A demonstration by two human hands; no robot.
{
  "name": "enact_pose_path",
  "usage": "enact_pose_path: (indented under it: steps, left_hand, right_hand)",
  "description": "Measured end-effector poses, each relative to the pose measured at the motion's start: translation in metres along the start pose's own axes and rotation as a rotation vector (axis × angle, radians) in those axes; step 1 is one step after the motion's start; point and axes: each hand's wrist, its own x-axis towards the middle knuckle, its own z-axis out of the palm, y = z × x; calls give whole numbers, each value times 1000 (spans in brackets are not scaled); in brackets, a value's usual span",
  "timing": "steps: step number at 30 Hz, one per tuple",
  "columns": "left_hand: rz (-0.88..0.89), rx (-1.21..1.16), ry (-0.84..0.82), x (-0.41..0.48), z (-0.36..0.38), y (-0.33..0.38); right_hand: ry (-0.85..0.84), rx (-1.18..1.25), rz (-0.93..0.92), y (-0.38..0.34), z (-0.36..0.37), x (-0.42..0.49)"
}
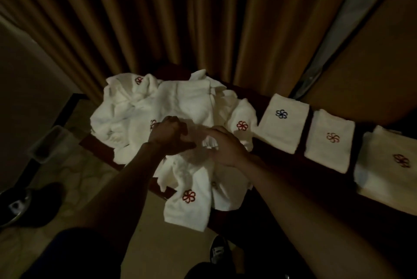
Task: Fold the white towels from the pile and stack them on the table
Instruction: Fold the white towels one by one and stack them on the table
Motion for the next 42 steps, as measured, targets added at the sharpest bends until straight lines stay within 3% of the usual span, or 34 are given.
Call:
enact_pose_path:
  steps: [6,13,19,27,36,42]
  left_hand:
    - [130,-6,-62,-6,16,-25]
    - [209,-88,98,-4,14,-20]
    - [175,-233,160,7,-4,7]
    - [255,-255,152,32,-34,77]
    - [293,-28,30,47,-65,134]
    - [214,1,103,46,-87,176]
  right_hand:
    - [9,-109,148,-9,25,12]
    - [83,-204,166,-10,26,12]
    - [346,23,210,-8,-6,12]
    - [454,260,142,7,-93,-22]
    - [697,388,79,23,-186,-63]
    - [768,430,71,33,-222,-91]
